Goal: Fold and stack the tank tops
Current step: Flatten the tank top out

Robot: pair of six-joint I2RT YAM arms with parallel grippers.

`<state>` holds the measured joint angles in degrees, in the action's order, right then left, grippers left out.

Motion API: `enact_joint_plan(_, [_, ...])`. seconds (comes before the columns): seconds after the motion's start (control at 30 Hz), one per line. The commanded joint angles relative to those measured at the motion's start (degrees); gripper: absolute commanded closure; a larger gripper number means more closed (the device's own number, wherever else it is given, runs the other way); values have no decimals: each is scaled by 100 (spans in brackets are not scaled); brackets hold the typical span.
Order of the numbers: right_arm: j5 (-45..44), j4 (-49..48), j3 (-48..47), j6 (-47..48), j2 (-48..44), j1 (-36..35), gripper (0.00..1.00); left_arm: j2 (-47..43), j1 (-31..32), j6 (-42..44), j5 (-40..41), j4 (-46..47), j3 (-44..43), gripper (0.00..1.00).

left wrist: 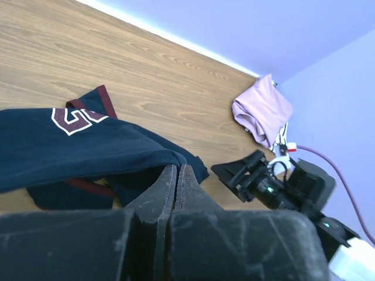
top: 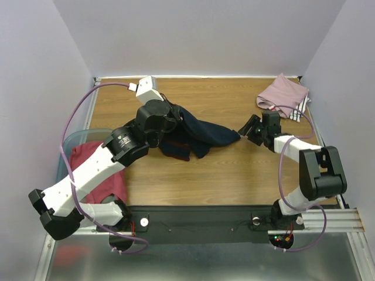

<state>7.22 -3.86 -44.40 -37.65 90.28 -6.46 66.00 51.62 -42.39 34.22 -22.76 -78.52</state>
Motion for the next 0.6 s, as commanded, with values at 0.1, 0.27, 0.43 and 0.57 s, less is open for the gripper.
enact_joint_plan(0.1, [332, -352, 502, -401, -897, -197, 33, 36, -152, 310, -47, 325, -541, 100])
enact_joint_plan(0.27, [95, -536, 609, -498, -838, -733, 24, 159, -152, 311, -187, 360, -629, 100])
enact_joint_plan(0.43, [-404, -546, 231, -183, -196, -839, 24, 133, -169, 310, -179, 291, -725, 100])
enact_joint_plan(0.57, [-582, -520, 46, 12, 94, -839, 27, 80, -213, 389, -100, 229, -849, 100])
